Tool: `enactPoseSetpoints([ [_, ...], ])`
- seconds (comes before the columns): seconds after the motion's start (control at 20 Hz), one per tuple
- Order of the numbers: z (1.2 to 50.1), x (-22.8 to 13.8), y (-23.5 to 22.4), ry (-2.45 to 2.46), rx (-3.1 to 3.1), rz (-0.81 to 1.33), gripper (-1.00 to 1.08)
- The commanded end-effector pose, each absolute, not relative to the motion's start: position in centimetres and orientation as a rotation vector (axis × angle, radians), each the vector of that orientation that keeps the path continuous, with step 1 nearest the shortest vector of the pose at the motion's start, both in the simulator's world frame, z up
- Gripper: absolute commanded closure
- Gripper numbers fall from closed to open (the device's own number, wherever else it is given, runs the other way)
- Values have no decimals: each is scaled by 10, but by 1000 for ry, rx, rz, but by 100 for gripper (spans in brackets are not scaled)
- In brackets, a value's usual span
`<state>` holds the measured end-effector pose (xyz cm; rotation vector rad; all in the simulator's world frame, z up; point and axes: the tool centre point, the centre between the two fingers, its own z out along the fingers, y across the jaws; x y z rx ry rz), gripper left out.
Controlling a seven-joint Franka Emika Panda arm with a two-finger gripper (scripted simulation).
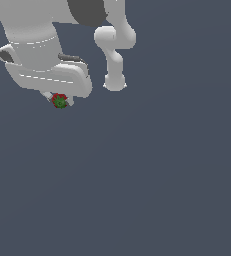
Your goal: Pick up the object and move it to a goal position.
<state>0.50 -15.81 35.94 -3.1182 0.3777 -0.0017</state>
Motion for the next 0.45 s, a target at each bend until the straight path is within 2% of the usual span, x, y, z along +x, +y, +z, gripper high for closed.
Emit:
enactPoseSetpoints([
  [0.0,373,2,-164,376,-3118,0,108],
  [0.4,389,1,-171,376,-3119,0,108],
])
